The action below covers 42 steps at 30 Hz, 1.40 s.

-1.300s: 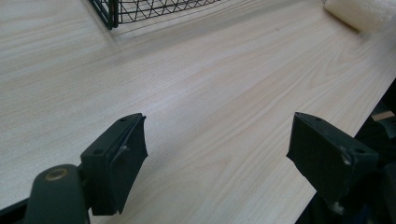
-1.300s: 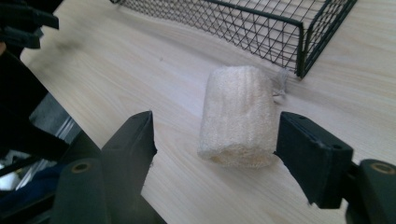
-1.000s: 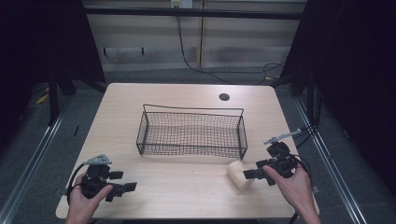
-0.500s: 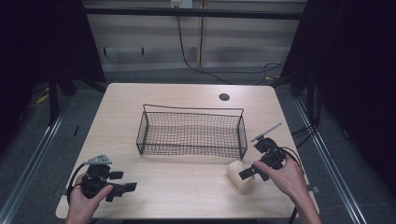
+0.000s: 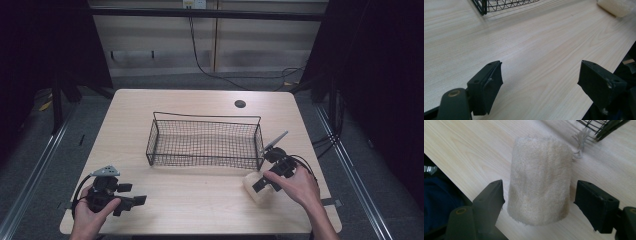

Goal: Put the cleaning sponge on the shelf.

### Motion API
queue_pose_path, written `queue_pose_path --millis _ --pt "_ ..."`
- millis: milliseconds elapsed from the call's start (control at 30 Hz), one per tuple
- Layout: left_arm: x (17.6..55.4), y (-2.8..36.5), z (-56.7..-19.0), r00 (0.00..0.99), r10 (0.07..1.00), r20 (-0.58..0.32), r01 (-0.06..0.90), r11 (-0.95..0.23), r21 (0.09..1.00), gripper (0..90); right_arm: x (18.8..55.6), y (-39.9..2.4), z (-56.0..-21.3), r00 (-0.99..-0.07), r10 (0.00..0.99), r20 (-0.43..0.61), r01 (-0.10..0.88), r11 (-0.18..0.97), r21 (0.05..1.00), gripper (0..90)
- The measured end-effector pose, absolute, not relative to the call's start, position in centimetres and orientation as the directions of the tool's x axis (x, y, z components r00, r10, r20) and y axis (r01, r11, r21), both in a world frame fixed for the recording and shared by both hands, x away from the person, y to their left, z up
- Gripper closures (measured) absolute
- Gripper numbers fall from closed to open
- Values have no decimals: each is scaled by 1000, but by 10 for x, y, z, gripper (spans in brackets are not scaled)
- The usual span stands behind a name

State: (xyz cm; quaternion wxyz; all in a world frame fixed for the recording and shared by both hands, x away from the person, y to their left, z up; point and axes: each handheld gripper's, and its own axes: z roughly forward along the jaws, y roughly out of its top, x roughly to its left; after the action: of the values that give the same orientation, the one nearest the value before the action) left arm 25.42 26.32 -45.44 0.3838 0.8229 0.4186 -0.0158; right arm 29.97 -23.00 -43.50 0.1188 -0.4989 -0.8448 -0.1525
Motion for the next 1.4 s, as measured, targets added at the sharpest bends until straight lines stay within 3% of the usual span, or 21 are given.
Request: queue_pose_path --millis 800,1400 --pt "254 263 -454 648 678 -347 702 -354 618 190 302 -221 -452 -467 807 361 875 481 56 251" --pt "254 264 -454 645 680 -349 703 -350 619 190 303 -218 -423 -502 774 386 855 510 90 254"
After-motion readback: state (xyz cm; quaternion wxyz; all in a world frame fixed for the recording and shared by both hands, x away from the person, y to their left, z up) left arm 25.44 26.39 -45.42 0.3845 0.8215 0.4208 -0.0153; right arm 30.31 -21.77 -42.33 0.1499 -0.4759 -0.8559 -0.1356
